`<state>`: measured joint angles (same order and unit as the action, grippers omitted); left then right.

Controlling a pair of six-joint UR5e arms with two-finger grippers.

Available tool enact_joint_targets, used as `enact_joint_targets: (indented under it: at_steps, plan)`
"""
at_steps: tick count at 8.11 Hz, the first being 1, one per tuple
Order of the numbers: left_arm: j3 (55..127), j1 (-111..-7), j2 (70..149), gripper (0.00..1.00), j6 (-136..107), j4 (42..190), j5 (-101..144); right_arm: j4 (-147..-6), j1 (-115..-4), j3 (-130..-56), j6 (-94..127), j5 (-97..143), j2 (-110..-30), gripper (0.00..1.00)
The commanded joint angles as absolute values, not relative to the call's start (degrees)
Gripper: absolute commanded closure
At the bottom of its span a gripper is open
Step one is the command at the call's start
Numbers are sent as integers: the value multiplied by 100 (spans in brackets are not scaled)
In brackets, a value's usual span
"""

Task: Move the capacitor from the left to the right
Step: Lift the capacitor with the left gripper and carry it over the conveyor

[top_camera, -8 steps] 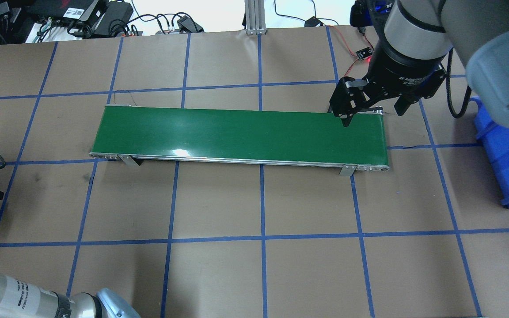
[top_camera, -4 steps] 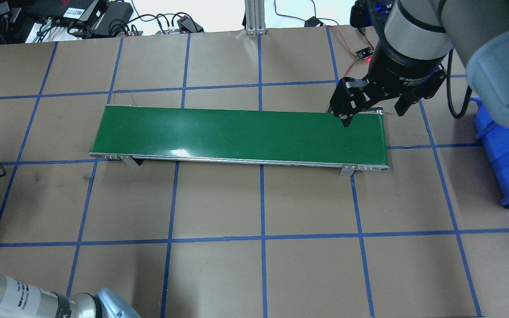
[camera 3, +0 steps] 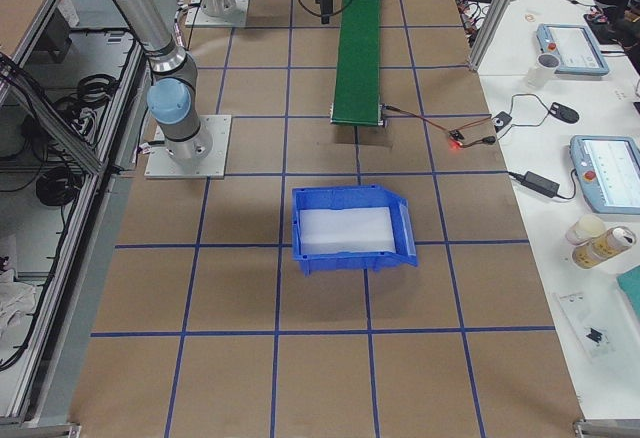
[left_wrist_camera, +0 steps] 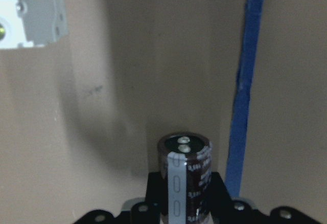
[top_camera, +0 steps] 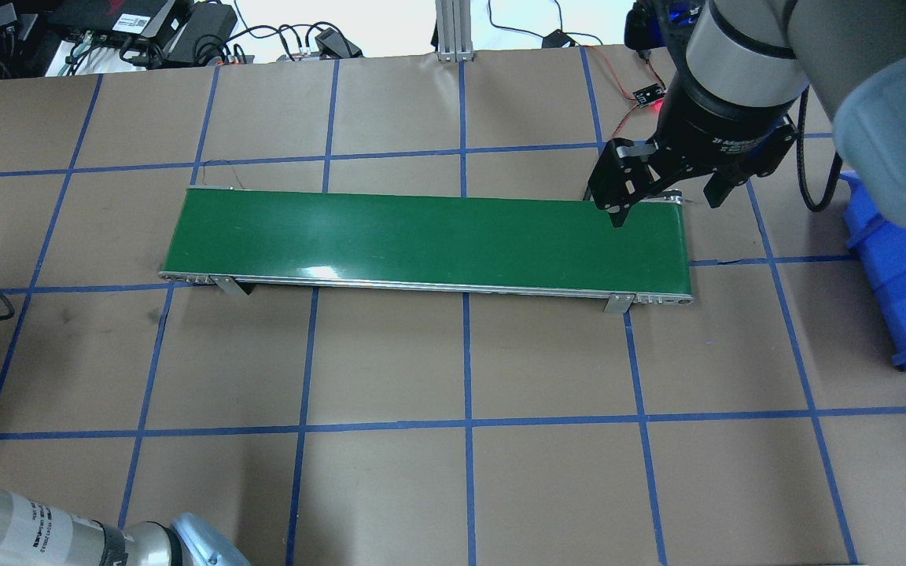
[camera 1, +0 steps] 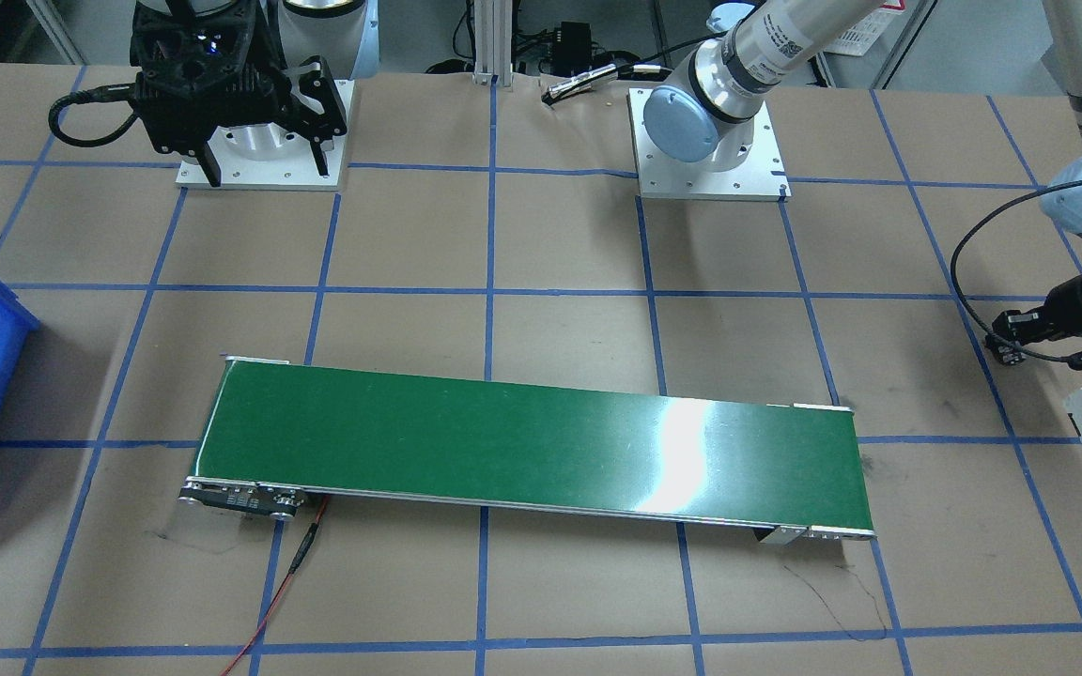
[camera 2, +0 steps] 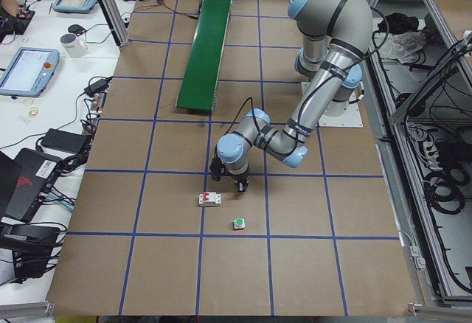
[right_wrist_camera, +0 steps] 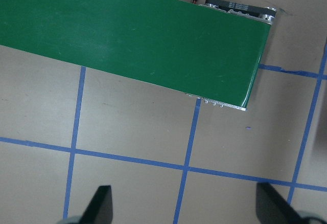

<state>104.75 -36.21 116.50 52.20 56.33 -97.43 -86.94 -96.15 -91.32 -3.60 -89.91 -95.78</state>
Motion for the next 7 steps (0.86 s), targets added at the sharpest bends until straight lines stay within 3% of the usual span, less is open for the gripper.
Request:
enact_joint_targets:
  at_steps: [1,4,7]
  plan:
    - [10416,-3638,11436,94,5300,5967,-9721,-8701,-9615,-9132,-360,-8991,-9580,0]
    - [9969,-4005,10751,95,4968,7107,-9274,-8692,-9615,-9132,-352,-8983,-9580,0]
    - [9554,-5874,10416,94,3269,7443,-9334,-8692,-9615,-9132,-352,-8982,-9571,0]
